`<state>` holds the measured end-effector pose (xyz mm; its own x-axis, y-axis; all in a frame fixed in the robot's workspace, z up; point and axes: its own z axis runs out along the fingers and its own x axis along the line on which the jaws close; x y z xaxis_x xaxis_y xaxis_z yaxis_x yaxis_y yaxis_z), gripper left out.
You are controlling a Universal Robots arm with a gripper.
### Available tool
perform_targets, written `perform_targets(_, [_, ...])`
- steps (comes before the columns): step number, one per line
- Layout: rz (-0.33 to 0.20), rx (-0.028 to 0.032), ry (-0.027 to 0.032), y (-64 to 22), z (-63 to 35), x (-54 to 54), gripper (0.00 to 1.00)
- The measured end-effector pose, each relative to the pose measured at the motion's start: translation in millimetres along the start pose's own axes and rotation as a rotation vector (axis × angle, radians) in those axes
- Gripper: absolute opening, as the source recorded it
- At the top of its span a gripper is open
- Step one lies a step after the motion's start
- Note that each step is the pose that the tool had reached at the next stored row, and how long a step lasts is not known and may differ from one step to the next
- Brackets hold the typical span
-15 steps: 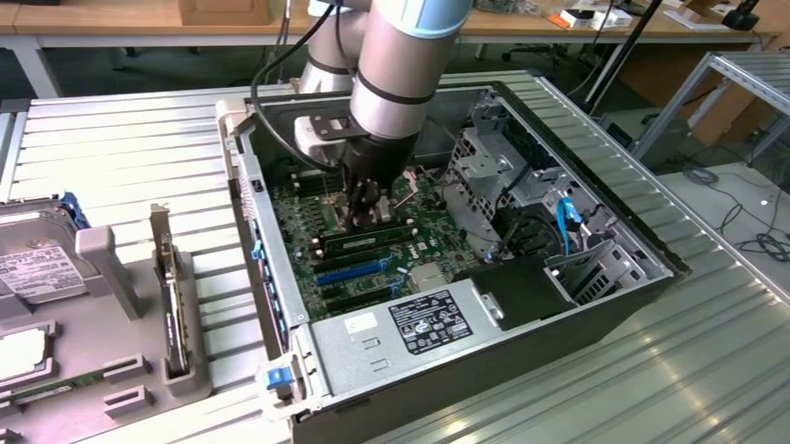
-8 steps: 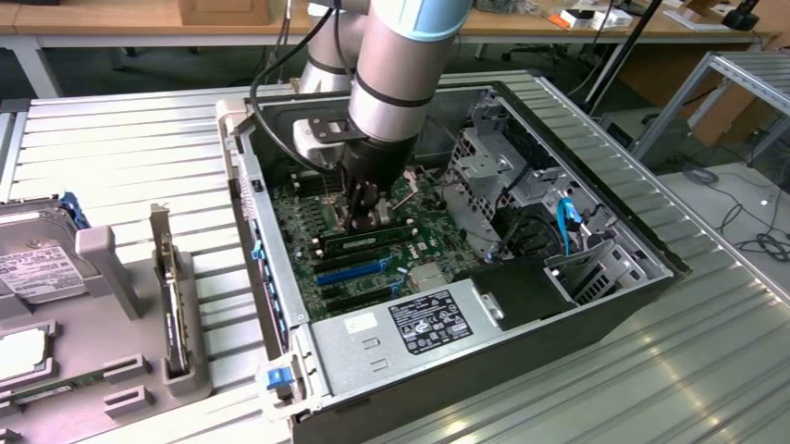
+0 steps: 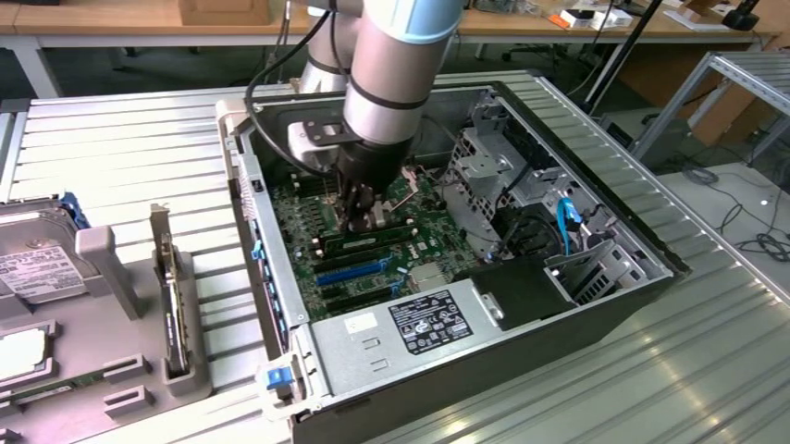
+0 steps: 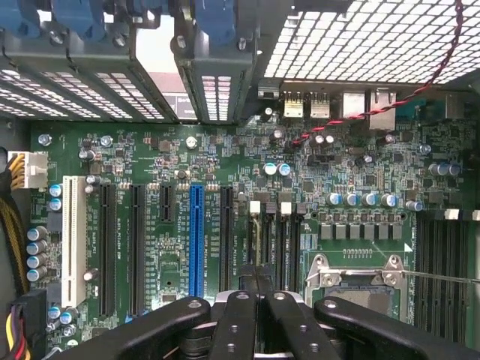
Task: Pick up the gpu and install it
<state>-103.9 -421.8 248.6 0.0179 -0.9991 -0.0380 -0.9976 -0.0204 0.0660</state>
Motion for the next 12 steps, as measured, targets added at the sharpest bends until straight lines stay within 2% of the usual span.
perform_targets(12, [0.000, -0.0001, 0.0001, 2.1, 3.4, 0.1, 0.11])
